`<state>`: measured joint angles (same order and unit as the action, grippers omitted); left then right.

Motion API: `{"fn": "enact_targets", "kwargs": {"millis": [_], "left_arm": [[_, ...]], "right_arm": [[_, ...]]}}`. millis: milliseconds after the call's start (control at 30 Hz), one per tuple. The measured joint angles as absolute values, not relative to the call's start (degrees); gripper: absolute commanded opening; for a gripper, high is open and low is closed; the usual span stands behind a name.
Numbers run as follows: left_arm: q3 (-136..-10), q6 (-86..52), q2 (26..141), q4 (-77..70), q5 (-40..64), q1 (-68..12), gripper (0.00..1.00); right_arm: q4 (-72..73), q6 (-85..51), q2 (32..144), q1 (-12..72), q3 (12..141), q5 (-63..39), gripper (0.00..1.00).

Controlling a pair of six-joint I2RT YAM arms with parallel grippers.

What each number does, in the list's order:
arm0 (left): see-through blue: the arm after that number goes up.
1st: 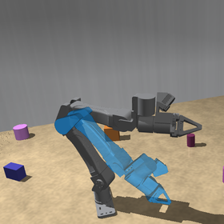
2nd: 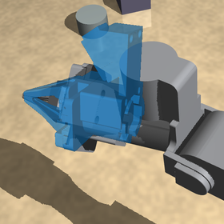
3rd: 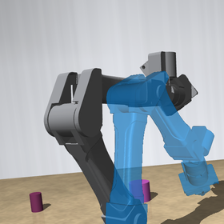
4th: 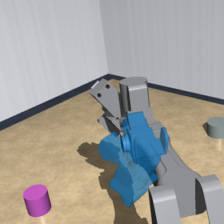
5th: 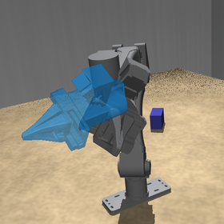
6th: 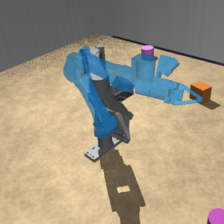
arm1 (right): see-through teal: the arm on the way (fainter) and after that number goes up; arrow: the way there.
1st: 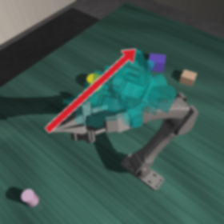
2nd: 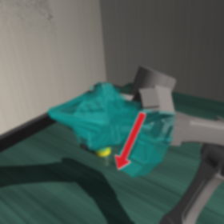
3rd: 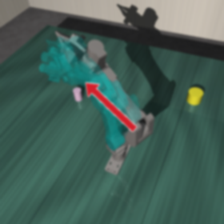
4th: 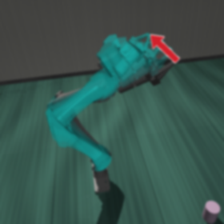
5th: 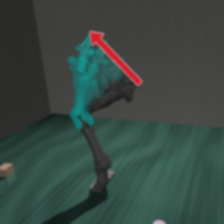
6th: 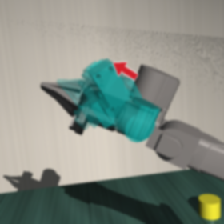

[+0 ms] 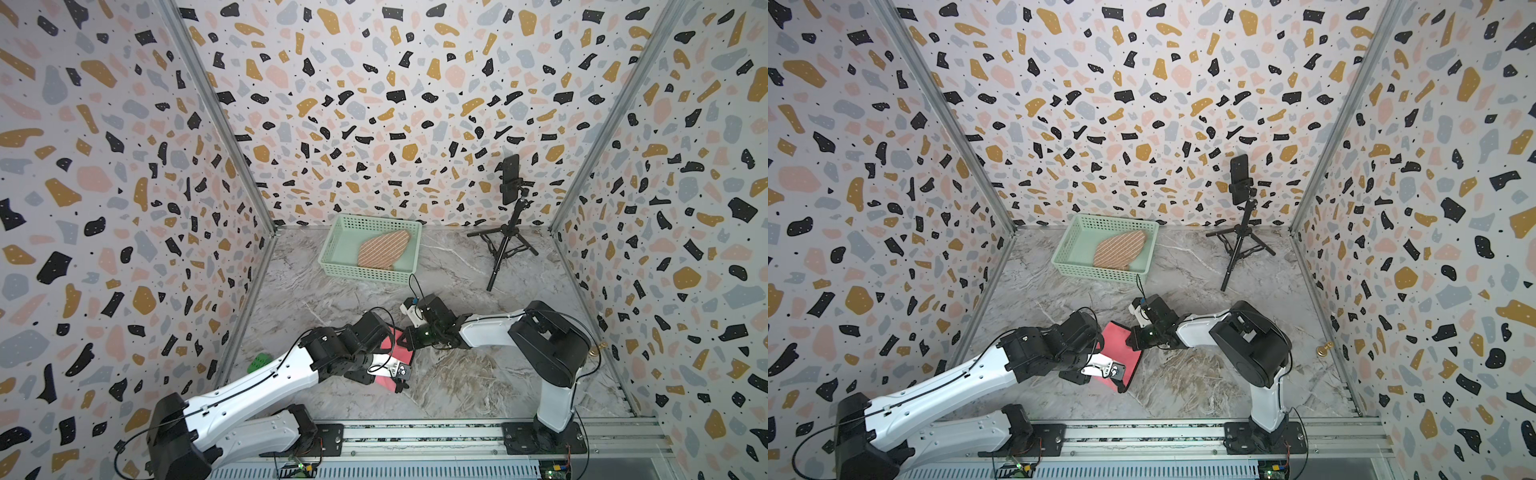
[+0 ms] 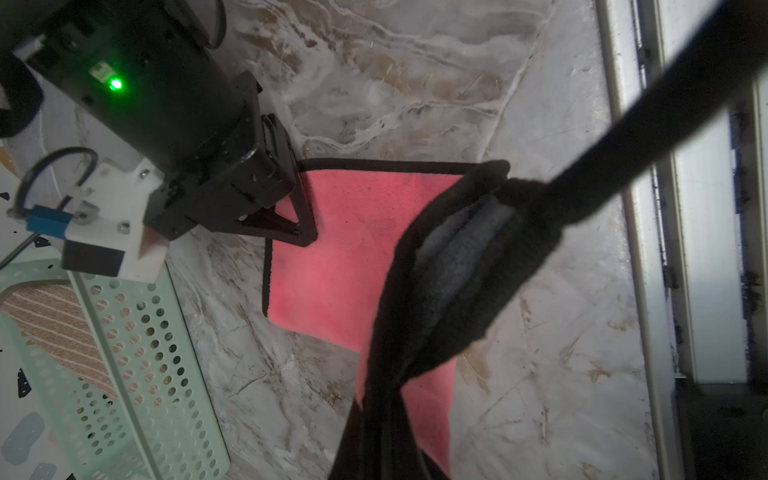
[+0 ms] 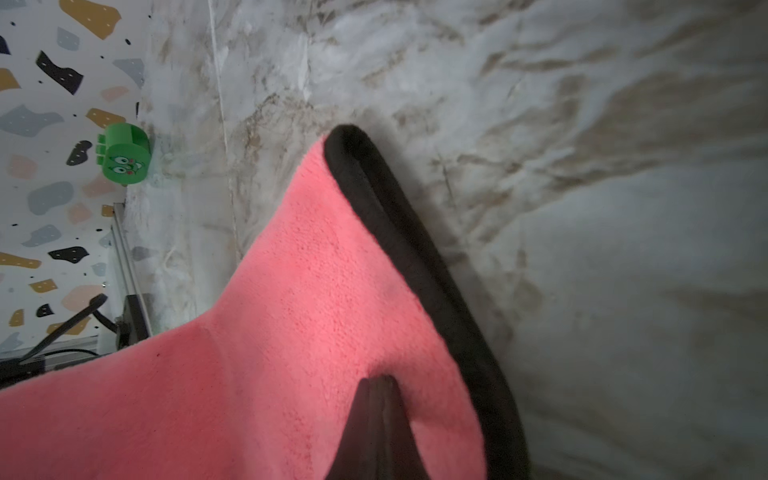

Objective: Fold the square dishcloth
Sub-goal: Fold the cleaning item at the center of the board.

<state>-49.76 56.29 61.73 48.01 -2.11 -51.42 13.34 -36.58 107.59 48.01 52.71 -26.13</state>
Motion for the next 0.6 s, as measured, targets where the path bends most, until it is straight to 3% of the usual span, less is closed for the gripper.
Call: {"fn": "enact_targets", "kwargs": {"millis": [167,367,600], "left_arm": [[-51.46,57.89,64.90,45.39,-1.93,-49.54,0.00],[-52.71,60.18,69.91,42.46,-1.45,-47.83,0.00],[-54.43,61.21,78.37,36.67,-2.02,-45.82,0.00]], "right_arm": [[15.92,-38.19,99.00,46.09,45.56,-26.33,0.00],[14.81,-36.60,81.36,42.89,40.12,-14.48,0.00],[14.41,-35.51,85.76,41.39,38.50,-8.95,0.00]]}}
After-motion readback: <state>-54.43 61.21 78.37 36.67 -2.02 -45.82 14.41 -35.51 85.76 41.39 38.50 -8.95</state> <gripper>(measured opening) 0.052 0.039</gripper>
